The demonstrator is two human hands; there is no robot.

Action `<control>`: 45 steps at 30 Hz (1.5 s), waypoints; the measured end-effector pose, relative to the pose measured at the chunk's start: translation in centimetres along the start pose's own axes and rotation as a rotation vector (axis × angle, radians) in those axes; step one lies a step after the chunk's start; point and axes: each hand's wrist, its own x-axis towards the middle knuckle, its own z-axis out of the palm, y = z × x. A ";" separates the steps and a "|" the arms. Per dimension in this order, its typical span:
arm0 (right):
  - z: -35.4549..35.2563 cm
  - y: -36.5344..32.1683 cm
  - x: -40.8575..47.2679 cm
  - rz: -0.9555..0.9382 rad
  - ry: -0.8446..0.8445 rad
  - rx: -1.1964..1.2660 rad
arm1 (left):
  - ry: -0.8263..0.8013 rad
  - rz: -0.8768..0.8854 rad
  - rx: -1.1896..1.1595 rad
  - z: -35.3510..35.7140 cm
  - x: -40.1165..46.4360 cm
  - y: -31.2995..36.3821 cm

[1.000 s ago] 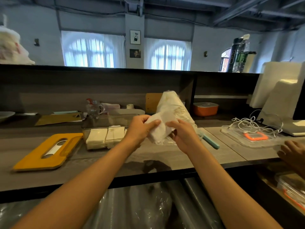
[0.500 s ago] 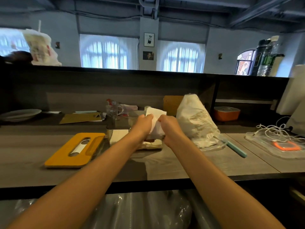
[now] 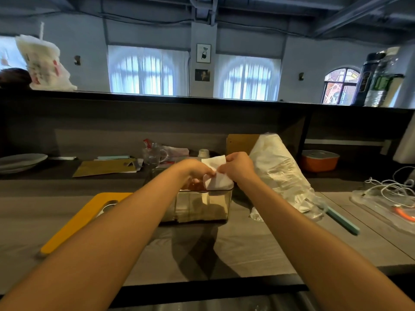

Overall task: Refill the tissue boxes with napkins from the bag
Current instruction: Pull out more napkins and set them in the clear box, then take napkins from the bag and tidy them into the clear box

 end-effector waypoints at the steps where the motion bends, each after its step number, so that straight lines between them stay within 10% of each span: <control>1: 0.1 0.3 0.3 -0.010 -0.003 -0.035 | -0.036 -0.048 0.019 0.0 0.6 0.0; 10: 0.7 2.4 1.5 -0.034 0.050 0.042 | -0.143 -0.192 0.287 1.1 2.7 -0.8; 17: 0.7 2.0 1.1 -0.068 0.028 0.026 | 0.157 0.206 0.368 1.3 1.9 -0.4; 24: 1.1 -0.5 0.6 -0.165 0.002 0.041 | 0.046 0.016 0.107 -0.2 0.4 -0.9; 32: 4.0 -3.3 0.7 0.193 -0.506 0.074 | -0.010 -0.168 -0.202 -2.8 1.2 -2.1; 45: 3.1 -3.6 -0.2 0.200 -0.484 -0.288 | 0.015 -0.098 -0.218 -1.9 1.6 -2.5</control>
